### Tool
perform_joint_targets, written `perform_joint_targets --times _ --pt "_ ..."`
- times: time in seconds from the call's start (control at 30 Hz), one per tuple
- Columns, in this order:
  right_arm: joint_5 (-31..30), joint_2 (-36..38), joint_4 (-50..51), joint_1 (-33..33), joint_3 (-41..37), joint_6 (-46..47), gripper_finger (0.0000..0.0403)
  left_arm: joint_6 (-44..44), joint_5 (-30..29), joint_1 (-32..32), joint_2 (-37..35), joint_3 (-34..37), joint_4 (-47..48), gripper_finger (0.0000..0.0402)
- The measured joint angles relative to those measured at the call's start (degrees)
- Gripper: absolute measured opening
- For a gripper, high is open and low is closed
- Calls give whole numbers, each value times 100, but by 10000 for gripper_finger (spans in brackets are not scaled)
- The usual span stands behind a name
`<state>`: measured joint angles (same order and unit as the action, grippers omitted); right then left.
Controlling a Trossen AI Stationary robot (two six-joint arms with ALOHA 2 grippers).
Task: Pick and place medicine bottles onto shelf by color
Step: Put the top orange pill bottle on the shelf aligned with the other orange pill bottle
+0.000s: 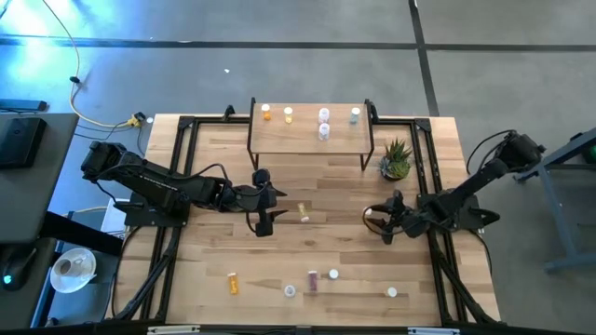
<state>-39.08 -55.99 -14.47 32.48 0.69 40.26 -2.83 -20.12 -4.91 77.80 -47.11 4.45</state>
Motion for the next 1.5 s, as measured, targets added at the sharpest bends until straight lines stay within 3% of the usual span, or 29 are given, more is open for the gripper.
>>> perform_joint_targets --times 0.67,1.07,1.5 --pt "332 0 -42 -460 0 -242 191 2 0 0 0 0 -3 213" --pt "508 0 -129 -644 4 -325 123 4 1 0 -2 0 -1 213" --pt "506 0 -336 -676 7 -473 90 4 0 0 0 -1 -1 213"
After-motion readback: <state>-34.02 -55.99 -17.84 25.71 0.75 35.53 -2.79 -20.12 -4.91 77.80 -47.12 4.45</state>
